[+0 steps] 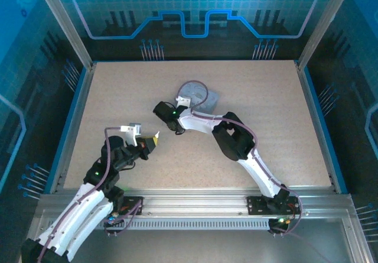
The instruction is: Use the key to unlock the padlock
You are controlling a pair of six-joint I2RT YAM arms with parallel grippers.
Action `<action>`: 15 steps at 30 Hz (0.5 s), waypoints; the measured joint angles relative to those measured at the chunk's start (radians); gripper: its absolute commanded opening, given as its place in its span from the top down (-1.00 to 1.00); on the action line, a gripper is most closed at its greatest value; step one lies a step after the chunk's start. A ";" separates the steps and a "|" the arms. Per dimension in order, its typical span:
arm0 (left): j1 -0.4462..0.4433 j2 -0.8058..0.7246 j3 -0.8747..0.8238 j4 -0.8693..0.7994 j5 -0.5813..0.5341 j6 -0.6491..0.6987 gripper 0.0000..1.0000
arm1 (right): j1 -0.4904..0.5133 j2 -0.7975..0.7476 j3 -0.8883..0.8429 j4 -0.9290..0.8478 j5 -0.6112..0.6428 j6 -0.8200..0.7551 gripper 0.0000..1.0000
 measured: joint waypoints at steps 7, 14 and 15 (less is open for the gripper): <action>0.000 -0.001 -0.010 0.027 0.011 0.000 1.00 | -0.011 0.020 0.024 -0.021 0.002 0.034 0.25; 0.000 -0.002 -0.021 0.042 0.021 0.000 1.00 | -0.013 0.003 -0.016 -0.010 0.031 0.048 0.74; 0.000 -0.002 -0.021 0.042 0.024 0.000 1.00 | -0.013 -0.007 -0.033 -0.009 0.036 0.040 0.77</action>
